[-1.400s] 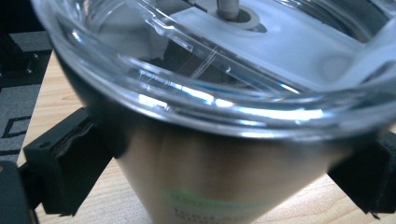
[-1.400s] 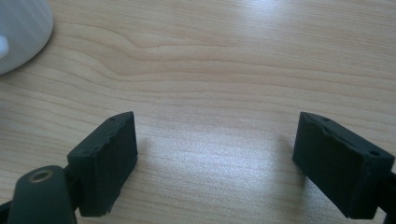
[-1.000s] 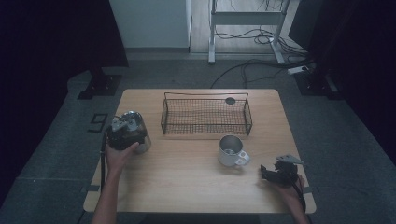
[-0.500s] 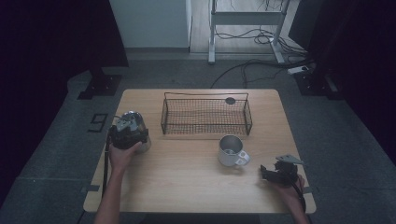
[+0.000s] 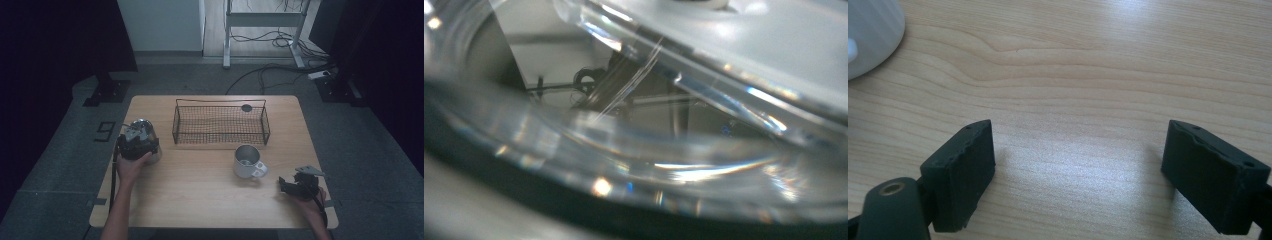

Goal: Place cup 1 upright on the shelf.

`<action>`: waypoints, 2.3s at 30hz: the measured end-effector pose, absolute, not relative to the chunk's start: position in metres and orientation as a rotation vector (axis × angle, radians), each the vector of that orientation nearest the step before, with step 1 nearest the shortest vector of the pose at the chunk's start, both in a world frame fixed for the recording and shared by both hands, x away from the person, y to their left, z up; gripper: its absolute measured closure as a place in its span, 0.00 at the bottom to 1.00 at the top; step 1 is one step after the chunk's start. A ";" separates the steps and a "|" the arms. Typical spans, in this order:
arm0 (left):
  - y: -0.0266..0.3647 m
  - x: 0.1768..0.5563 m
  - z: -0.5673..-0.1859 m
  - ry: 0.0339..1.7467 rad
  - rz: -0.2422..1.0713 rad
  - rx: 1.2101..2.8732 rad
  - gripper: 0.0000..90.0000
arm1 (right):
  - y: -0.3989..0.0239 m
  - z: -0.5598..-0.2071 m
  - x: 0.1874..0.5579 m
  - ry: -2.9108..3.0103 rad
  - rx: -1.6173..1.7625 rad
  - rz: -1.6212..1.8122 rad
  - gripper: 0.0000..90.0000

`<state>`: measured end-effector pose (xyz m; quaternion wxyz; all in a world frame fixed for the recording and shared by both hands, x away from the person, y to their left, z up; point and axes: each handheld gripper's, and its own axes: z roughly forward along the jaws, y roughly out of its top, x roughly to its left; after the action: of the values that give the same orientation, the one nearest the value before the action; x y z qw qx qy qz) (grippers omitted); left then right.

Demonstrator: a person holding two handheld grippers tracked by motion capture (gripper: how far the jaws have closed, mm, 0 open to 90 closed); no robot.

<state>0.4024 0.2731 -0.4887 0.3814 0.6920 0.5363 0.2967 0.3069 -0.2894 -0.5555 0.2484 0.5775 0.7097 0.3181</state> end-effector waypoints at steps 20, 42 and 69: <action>0.273 0.389 -0.475 1.330 0.756 1.766 0.04 | -0.289 -0.555 0.307 1.932 1.574 0.866 0.15; 0.273 0.382 -0.466 1.332 0.742 1.742 0.04 | -0.289 -0.555 0.307 1.932 1.573 0.866 0.15; 0.244 0.381 -0.438 1.250 0.764 1.760 0.04 | -0.289 -0.556 0.307 1.938 1.567 0.873 0.16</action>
<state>0.3814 0.2441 -0.4384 0.4129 0.7000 0.4972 0.3037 0.3068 -0.2891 -0.5556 0.2477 0.5748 0.7111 0.3204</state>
